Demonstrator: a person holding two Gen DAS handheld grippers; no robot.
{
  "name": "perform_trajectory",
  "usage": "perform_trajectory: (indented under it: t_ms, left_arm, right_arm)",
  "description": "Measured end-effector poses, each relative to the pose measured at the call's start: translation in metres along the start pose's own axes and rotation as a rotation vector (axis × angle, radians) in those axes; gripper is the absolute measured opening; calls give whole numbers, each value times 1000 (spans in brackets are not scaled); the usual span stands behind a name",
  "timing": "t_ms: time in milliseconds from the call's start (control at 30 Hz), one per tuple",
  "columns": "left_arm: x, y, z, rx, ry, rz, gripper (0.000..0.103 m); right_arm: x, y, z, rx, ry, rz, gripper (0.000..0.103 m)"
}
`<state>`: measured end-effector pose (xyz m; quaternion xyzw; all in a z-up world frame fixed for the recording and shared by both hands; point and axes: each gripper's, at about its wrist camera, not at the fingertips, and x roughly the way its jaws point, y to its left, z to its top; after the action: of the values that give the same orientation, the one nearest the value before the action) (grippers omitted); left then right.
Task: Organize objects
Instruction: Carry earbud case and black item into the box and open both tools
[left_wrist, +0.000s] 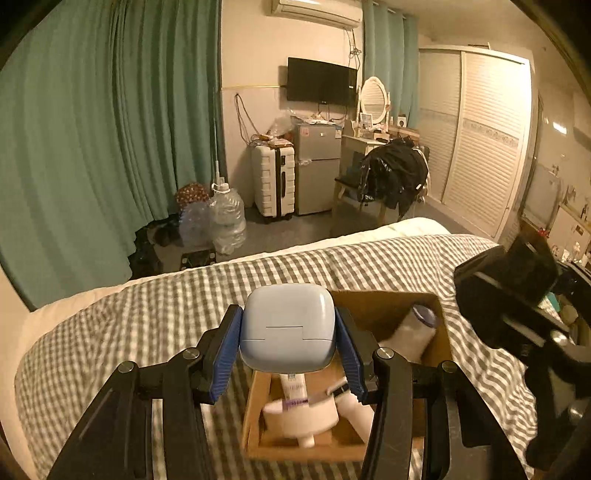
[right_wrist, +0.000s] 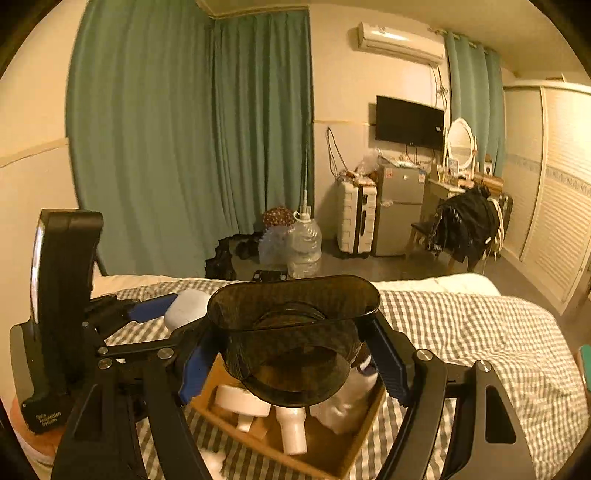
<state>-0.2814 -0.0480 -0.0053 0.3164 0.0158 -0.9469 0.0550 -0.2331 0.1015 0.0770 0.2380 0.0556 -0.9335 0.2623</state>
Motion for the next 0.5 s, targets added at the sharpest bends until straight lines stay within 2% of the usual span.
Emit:
perform_trajectory:
  t_ms: [133, 200, 300, 433, 500]
  left_arm:
    - [30, 0, -17, 16, 27, -8, 51]
    - [46, -2, -27, 30, 56, -9, 51]
    - [64, -3, -37, 34, 95, -45, 51]
    - [79, -10, -47, 75, 142, -38, 51]
    - [84, -11, -52, 67, 167, -58, 51]
  right_arm:
    - [44, -13, -5, 15, 35, -18, 75]
    - [68, -16, -10, -5, 58, -60, 75]
    - [98, -23, -20, 1, 113, -70, 75]
    - [120, -31, -32, -4, 169, -67, 75]
    - [126, -34, -38, -2, 186, -60, 75]
